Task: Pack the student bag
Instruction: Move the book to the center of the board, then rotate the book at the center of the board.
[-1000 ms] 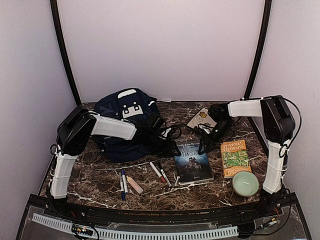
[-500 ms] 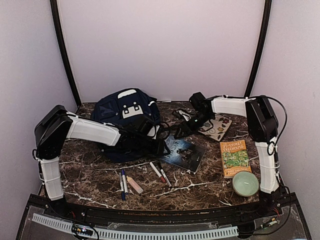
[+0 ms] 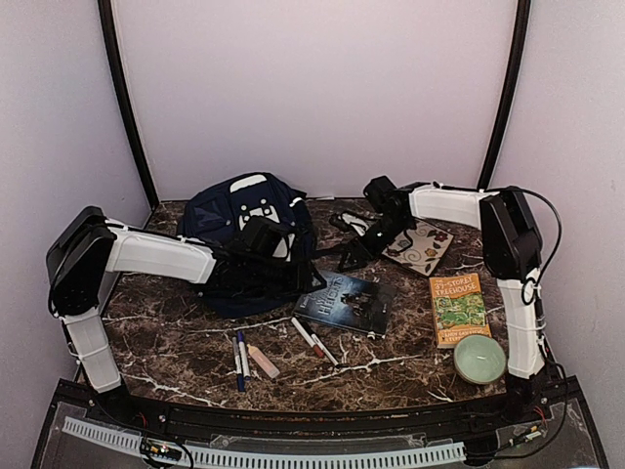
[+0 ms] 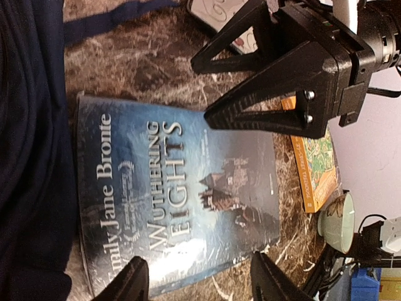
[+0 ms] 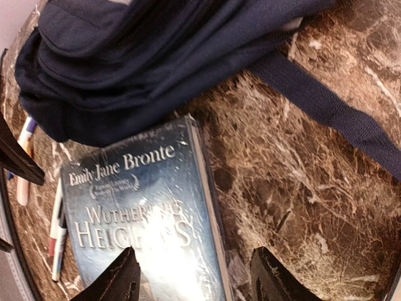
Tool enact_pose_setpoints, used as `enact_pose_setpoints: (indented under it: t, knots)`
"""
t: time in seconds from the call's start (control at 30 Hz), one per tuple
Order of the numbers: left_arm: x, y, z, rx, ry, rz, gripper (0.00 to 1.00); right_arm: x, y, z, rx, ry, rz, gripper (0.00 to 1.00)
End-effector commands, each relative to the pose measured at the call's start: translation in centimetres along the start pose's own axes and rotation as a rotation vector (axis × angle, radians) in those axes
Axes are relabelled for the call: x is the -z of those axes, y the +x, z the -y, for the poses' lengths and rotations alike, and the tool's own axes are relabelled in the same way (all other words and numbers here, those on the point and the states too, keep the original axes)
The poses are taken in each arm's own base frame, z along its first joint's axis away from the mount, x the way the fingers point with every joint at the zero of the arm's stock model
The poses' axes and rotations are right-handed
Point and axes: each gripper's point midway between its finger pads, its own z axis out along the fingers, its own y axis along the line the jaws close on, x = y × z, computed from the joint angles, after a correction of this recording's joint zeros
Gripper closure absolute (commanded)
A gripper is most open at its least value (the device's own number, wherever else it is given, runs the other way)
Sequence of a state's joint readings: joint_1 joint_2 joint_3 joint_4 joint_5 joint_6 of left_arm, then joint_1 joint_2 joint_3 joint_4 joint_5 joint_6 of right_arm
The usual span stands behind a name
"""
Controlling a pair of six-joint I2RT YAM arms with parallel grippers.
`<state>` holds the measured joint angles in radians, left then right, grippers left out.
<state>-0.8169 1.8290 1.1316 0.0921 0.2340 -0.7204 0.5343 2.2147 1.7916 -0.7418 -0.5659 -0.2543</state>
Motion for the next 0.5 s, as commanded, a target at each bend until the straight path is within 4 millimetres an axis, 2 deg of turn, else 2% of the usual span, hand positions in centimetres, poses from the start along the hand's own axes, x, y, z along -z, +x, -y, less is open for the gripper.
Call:
enact_pose_setpoints:
  t: [0.0, 0.2, 0.33, 0.47]
  knots:
    - [1.1, 2.5, 2.0, 0.082, 0.135, -0.105, 0.39, 0.8, 3.0, 1.3, 0.069, 0.090, -0.091, 0.39]
    - [0.5, 5.5, 3.7, 0.107, 0.257, -0.231, 0.40, 0.4, 6.0, 1.2, 0.029, 0.047, -0.156, 0.36]
    - [-0.6, 7.7, 3.4, 0.141, 0.246, -0.306, 0.40, 0.3, 7.5, 0.6, 0.013, 0.028, -0.185, 0.36]
    - [-1.6, 8.9, 2.4, 0.187, 0.215, -0.355, 0.41, 0.2, 9.0, -0.1, -0.014, 0.008, -0.199, 0.36]
